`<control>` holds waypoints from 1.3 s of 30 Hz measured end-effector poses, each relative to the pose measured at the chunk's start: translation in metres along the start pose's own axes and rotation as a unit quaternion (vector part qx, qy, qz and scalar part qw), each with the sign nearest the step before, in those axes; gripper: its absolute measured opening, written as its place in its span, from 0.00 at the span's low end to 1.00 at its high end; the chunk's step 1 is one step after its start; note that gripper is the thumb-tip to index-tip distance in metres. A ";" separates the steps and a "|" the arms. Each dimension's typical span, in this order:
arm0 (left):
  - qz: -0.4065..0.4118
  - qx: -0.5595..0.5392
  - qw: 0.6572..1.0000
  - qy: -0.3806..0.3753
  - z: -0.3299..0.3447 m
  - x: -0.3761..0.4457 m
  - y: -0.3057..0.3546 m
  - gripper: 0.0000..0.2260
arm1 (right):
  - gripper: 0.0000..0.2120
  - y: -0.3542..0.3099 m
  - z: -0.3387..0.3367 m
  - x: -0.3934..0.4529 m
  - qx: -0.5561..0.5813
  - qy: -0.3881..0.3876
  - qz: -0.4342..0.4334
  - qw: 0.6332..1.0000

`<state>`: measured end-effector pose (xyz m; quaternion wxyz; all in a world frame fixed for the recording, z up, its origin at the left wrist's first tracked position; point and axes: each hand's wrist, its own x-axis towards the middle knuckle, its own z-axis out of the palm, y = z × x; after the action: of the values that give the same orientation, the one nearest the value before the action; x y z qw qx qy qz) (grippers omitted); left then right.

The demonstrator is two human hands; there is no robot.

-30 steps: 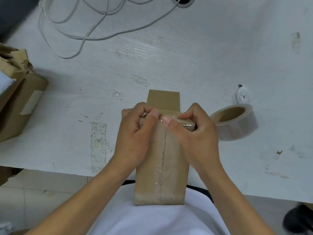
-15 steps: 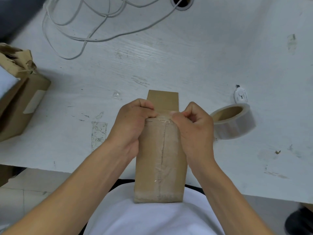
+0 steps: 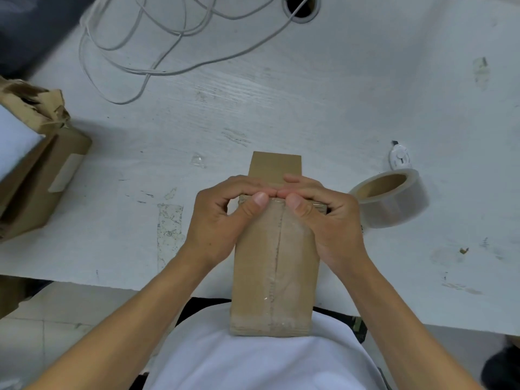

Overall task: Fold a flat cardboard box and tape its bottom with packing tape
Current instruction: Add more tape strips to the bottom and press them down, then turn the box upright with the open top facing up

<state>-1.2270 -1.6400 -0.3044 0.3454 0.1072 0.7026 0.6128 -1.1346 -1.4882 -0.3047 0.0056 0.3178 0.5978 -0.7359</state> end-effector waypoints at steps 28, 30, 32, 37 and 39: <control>-0.053 0.166 0.980 -0.097 0.015 -0.044 0.059 0.16 | 0.43 -0.105 0.025 -0.018 -0.442 -0.049 0.221 0.868; -0.038 0.176 0.977 -0.112 0.015 -0.046 0.066 0.29 | 0.38 -0.121 0.027 -0.025 -0.418 -0.082 0.229 0.875; 0.003 0.241 0.962 -0.131 0.014 -0.049 0.077 0.42 | 0.33 -0.133 0.024 -0.039 -0.388 -0.121 0.216 0.888; 0.123 0.451 0.879 -0.097 0.010 -0.054 0.104 0.44 | 0.21 -0.125 0.019 -0.063 -0.249 -0.054 0.085 0.963; 0.119 0.481 0.869 -0.007 0.002 -0.057 0.100 0.48 | 0.25 -0.115 0.016 -0.067 -0.169 0.023 0.028 0.985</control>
<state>-1.2109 -1.6486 -0.1911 0.1805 0.3469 0.8900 0.2343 -1.1333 -1.4943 -0.1709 0.0664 0.3461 0.7044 -0.6161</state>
